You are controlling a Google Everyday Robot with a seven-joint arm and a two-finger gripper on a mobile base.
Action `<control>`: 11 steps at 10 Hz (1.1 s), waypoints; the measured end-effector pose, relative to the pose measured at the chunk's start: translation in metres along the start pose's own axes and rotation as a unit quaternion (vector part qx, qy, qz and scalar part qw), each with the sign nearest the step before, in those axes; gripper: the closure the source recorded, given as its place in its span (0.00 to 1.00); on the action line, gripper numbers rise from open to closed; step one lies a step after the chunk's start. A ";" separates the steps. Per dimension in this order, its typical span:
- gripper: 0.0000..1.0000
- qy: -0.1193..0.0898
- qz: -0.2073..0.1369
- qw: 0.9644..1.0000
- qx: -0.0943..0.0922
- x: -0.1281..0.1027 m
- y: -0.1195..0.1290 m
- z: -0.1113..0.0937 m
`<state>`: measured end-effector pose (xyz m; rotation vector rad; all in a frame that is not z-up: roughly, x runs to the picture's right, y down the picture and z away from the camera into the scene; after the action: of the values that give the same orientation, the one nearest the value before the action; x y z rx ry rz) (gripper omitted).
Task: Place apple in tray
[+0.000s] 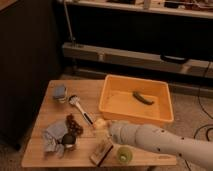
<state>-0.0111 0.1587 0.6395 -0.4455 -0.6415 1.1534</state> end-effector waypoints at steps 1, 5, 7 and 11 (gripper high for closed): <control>1.00 -0.008 -0.003 1.000 0.005 -0.007 -0.001 -0.008; 1.00 -0.071 -0.009 0.996 0.050 -0.050 -0.040 -0.067; 1.00 -0.087 -0.005 0.994 0.073 -0.062 -0.070 -0.084; 1.00 -0.108 0.005 0.989 0.104 -0.075 -0.133 -0.103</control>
<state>0.1313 0.0418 0.6292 -0.1472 -0.6976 1.2737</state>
